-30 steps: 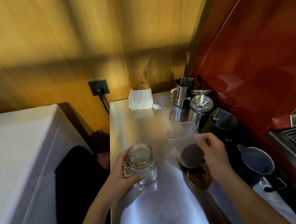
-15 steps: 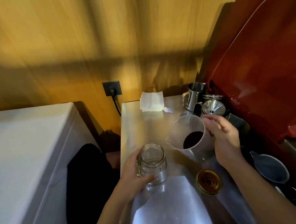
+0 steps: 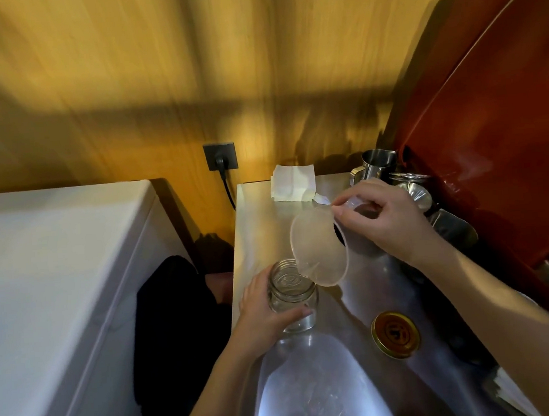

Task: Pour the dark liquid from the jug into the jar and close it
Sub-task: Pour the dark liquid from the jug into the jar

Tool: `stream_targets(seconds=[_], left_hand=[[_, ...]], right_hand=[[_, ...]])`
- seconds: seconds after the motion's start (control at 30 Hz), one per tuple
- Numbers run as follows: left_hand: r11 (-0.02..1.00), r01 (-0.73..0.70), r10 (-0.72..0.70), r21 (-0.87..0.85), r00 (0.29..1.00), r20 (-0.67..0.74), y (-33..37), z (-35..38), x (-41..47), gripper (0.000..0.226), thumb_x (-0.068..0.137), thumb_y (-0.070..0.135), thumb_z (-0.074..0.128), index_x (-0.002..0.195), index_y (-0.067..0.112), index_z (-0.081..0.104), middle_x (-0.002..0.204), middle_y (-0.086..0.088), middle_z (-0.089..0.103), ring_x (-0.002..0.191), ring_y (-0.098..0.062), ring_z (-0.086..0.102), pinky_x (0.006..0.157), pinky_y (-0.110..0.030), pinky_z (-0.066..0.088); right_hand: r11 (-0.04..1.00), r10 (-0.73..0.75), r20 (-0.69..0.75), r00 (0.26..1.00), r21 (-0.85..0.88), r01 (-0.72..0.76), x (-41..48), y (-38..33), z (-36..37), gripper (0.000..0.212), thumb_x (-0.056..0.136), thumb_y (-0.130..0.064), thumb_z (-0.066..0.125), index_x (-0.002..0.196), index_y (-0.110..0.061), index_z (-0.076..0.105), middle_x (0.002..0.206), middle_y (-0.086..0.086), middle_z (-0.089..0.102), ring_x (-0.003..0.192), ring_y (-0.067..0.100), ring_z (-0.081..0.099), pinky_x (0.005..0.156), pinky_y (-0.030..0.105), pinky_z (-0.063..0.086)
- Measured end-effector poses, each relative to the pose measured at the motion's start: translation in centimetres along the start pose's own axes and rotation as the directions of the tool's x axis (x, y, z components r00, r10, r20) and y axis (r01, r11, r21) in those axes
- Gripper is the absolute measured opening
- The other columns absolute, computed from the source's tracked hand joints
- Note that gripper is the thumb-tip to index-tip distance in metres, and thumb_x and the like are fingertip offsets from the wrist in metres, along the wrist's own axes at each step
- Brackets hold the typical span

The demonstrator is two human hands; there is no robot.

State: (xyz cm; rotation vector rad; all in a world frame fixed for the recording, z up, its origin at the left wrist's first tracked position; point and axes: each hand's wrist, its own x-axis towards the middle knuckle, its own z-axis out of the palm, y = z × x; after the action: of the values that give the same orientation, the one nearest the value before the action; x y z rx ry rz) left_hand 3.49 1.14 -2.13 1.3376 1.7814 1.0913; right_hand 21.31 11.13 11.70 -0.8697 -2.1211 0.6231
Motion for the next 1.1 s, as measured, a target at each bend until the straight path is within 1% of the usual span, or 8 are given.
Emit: stream_targets(seconds=[0.07, 0.2, 0.33, 0.43, 0.53, 0.7, 0.87, 1.1], left_hand=[[1.0, 0.002, -0.002, 0.004, 1.0, 0.001, 0.0, 0.0, 0.0, 0.088, 0.051, 0.056, 0.078, 0.129, 0.035, 0.043, 0.127, 0.005, 0.051, 0.123, -0.019, 0.044, 0.106, -0.049, 0.037], [1.0, 0.007, -0.007, 0.014, 1.0, -0.002, -0.1, 0.1, 0.0, 0.086, 0.05, 0.062, 0.076, 0.126, 0.041, 0.041, 0.127, 0.007, 0.05, 0.122, -0.018, 0.044, 0.106, -0.05, 0.038], [1.0, 0.017, -0.017, 0.024, 1.0, 0.0, -0.2, 0.1, 0.0, 0.087, 0.049, 0.065, 0.074, 0.126, 0.041, 0.041, 0.127, 0.008, 0.05, 0.122, -0.018, 0.043, 0.107, -0.05, 0.036], [1.0, 0.022, -0.022, 0.009, 1.0, -0.005, -0.2, 0.1, 0.0, 0.09, 0.047, 0.064, 0.074, 0.127, 0.039, 0.042, 0.127, 0.007, 0.05, 0.123, -0.019, 0.043, 0.108, -0.049, 0.036], [1.0, 0.019, -0.019, 0.002, 1.0, -0.005, -0.3, 0.0, -0.1, 0.091, 0.047, 0.064, 0.073, 0.127, 0.039, 0.041, 0.128, 0.006, 0.049, 0.124, -0.019, 0.043, 0.108, -0.049, 0.035], [1.0, 0.017, -0.017, 0.02, 1.0, -0.013, -0.2, 0.0, -0.1, 0.081, 0.047, 0.065, 0.072, 0.117, 0.054, 0.033, 0.124, 0.012, 0.045, 0.124, -0.017, 0.041, 0.109, -0.047, 0.035], [1.0, -0.008, 0.009, 0.011, 1.0, -0.02, -0.3, 0.2, 0.0, 0.092, 0.046, 0.067, 0.07, 0.129, 0.036, 0.042, 0.127, 0.005, 0.05, 0.123, -0.02, 0.043, 0.106, -0.049, 0.036], [1.0, -0.005, 0.005, 0.026, 1.0, -0.018, -0.6, 0.2, 0.1, 0.09, 0.051, 0.058, 0.075, 0.131, 0.034, 0.04, 0.125, 0.009, 0.047, 0.123, -0.019, 0.042, 0.107, -0.049, 0.035]], right_hand=[[0.998, -0.038, 0.037, 0.999, -0.042, 0.04, 0.6, -0.7, 0.3, 0.01, 0.078, -0.014, 0.069, 0.083, -0.005, 0.069, 0.076, -0.005, 0.058, 0.08, 0.013, 0.051, 0.072, 0.024, 0.037], [0.983, -0.137, 0.106, 0.985, -0.109, 0.148, 1.3, -1.4, 1.0, 0.011, 0.079, -0.018, 0.069, 0.079, -0.007, 0.068, 0.07, -0.008, 0.056, 0.075, 0.019, 0.05, 0.07, 0.033, 0.033], [0.953, -0.19, 0.197, 0.962, -0.199, 0.229, 1.9, -1.6, 2.0, 0.014, 0.078, -0.021, 0.07, 0.082, -0.008, 0.067, 0.078, 0.005, 0.063, 0.079, 0.021, 0.049, 0.079, 0.041, 0.035], [0.936, -0.217, 0.247, 0.944, -0.22, 0.273, 2.3, -1.7, 2.4, 0.017, 0.079, -0.024, 0.07, 0.083, -0.009, 0.065, 0.079, 0.008, 0.063, 0.08, 0.023, 0.048, 0.077, 0.036, 0.03], [0.909, -0.262, 0.284, 0.922, -0.248, 0.335, 2.6, -2.0, 2.8, 0.019, 0.078, -0.026, 0.07, 0.08, -0.008, 0.066, 0.073, 0.01, 0.06, 0.076, 0.025, 0.048, 0.072, 0.031, 0.022], [0.864, -0.314, 0.334, 0.888, -0.288, 0.414, 2.7, -2.3, 3.4, 0.023, 0.076, -0.027, 0.073, 0.081, -0.005, 0.067, 0.066, 0.01, 0.058, 0.071, 0.024, 0.047, 0.07, 0.03, 0.019], [0.84, -0.339, 0.372, 0.864, -0.294, 0.456, 2.9, -2.6, 3.5, 0.024, 0.076, -0.026, 0.073, 0.082, -0.003, 0.068, 0.067, 0.012, 0.06, 0.071, 0.027, 0.048, 0.07, 0.034, 0.023], [0.813, -0.382, 0.386, 0.84, -0.291, 0.504, 3.0, -2.8, 3.7, 0.024, 0.074, -0.023, 0.075, 0.082, -0.002, 0.068, 0.066, 0.013, 0.059, 0.069, 0.027, 0.046, 0.069, 0.036, 0.024]])
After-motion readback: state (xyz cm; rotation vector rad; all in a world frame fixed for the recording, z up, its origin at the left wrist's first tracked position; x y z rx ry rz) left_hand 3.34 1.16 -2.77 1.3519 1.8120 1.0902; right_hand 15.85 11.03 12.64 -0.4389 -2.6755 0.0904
